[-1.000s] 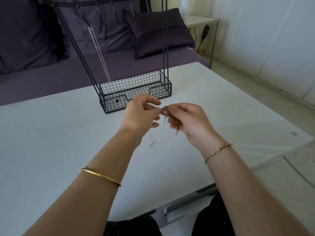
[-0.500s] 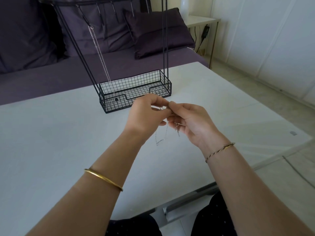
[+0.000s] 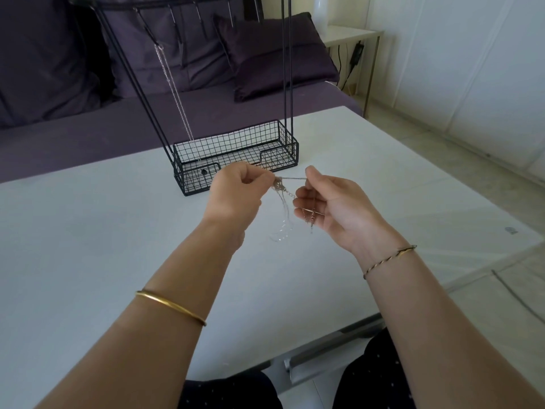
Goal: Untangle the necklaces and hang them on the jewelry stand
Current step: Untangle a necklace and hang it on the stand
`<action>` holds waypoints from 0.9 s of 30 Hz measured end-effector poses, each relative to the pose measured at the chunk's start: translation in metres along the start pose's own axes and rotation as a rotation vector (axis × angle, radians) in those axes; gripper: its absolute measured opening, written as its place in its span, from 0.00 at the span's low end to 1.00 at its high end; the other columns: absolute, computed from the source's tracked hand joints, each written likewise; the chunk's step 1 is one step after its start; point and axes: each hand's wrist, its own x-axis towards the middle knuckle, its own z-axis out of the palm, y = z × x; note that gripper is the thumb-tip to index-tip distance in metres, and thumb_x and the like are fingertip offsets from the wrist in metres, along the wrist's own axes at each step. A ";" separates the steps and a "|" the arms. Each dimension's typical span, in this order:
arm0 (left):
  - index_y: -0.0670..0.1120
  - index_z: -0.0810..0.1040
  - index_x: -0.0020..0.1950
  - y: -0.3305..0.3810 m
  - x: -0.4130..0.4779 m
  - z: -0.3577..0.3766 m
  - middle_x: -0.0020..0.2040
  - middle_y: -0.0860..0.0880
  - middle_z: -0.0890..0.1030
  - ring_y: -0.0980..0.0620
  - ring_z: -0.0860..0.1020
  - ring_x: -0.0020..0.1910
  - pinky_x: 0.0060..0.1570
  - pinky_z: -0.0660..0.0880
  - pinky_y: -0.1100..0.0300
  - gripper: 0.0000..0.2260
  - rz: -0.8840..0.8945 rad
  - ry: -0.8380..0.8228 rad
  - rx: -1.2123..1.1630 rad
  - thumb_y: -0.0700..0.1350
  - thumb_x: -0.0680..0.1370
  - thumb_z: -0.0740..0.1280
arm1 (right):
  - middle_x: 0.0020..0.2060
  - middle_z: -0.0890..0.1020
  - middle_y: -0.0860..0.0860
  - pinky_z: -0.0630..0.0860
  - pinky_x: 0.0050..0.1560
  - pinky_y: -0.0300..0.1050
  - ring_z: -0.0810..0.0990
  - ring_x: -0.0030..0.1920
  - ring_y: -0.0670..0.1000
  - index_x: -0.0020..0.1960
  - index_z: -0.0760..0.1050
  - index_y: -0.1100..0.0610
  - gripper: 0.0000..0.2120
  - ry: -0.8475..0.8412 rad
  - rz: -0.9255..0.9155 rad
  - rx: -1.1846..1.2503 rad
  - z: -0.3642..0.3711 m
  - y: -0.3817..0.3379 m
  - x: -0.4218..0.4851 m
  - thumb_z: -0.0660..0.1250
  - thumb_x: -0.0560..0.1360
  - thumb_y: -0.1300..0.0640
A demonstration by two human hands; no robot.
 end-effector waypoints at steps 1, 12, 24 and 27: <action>0.46 0.77 0.41 -0.001 0.001 0.000 0.41 0.52 0.78 0.55 0.75 0.43 0.55 0.77 0.52 0.06 -0.011 -0.003 -0.014 0.41 0.78 0.67 | 0.31 0.79 0.52 0.79 0.42 0.46 0.79 0.32 0.50 0.36 0.72 0.59 0.14 0.000 0.002 -0.002 0.000 0.000 0.000 0.65 0.77 0.53; 0.45 0.76 0.44 0.004 -0.001 0.002 0.39 0.51 0.79 0.54 0.77 0.39 0.49 0.75 0.57 0.09 -0.110 -0.092 -0.195 0.41 0.82 0.59 | 0.33 0.79 0.51 0.76 0.33 0.41 0.74 0.26 0.47 0.36 0.71 0.57 0.14 0.018 -0.070 -0.061 0.006 0.001 -0.003 0.63 0.79 0.54; 0.45 0.78 0.46 0.002 -0.003 0.002 0.38 0.51 0.80 0.57 0.77 0.37 0.40 0.74 0.67 0.06 0.088 -0.109 -0.016 0.37 0.79 0.62 | 0.40 0.83 0.47 0.73 0.45 0.34 0.79 0.40 0.37 0.39 0.80 0.55 0.06 0.044 -0.207 -0.338 0.008 0.002 -0.005 0.70 0.73 0.54; 0.45 0.78 0.46 0.002 -0.003 0.002 0.39 0.51 0.80 0.58 0.77 0.38 0.37 0.73 0.70 0.07 0.111 -0.120 0.011 0.36 0.79 0.62 | 0.38 0.83 0.46 0.73 0.41 0.32 0.78 0.37 0.37 0.41 0.81 0.56 0.04 0.028 -0.256 -0.359 0.008 0.003 -0.004 0.70 0.73 0.56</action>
